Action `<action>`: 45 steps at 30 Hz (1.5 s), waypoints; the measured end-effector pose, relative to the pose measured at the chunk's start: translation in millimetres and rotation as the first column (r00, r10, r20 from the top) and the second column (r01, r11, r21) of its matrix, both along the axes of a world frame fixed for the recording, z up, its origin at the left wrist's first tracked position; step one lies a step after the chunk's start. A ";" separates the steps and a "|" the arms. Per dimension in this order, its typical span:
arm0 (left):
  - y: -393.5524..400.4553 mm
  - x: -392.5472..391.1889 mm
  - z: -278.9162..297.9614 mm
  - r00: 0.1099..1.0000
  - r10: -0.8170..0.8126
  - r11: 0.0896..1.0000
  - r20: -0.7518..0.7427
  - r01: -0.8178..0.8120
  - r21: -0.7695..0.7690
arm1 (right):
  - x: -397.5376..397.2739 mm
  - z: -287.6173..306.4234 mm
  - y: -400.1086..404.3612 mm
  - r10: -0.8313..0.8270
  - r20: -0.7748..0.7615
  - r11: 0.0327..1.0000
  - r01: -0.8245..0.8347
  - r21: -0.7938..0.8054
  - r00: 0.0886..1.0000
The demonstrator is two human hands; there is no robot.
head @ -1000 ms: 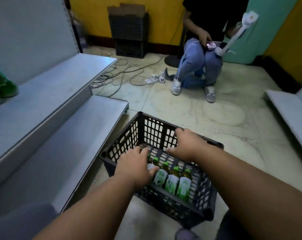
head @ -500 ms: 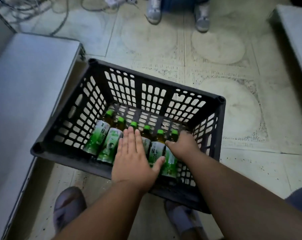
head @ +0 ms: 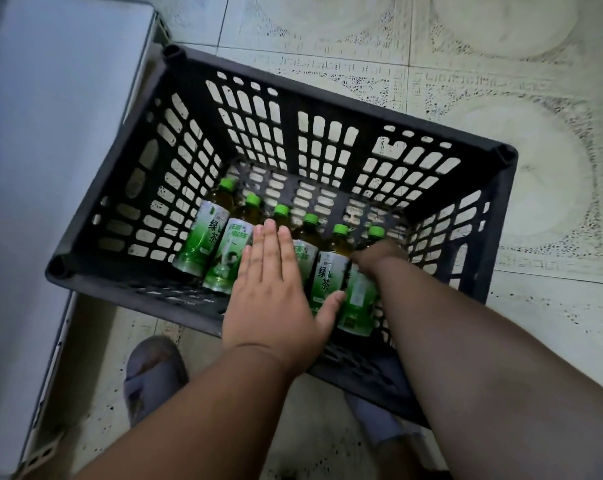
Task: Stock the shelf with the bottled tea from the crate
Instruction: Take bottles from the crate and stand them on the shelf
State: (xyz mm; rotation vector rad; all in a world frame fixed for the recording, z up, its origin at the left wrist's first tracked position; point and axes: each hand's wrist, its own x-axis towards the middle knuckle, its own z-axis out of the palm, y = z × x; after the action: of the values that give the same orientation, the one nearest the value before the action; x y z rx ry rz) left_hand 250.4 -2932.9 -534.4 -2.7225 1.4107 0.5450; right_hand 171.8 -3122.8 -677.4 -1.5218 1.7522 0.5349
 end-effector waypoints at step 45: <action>472.6 206.8 220.7 0.393 0.896 0.253 -0.208 -0.834 -0.490 | 336.3 477.1 505.9 0.571 0.668 0.313 -0.625 -0.715 -0.477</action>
State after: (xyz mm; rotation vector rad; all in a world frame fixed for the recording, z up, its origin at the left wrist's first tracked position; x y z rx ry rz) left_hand 457.2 -2460.3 -313.6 -3.7304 -0.2930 -0.1043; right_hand 508.1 -2617.0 -200.2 -1.9896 -0.5693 -0.0839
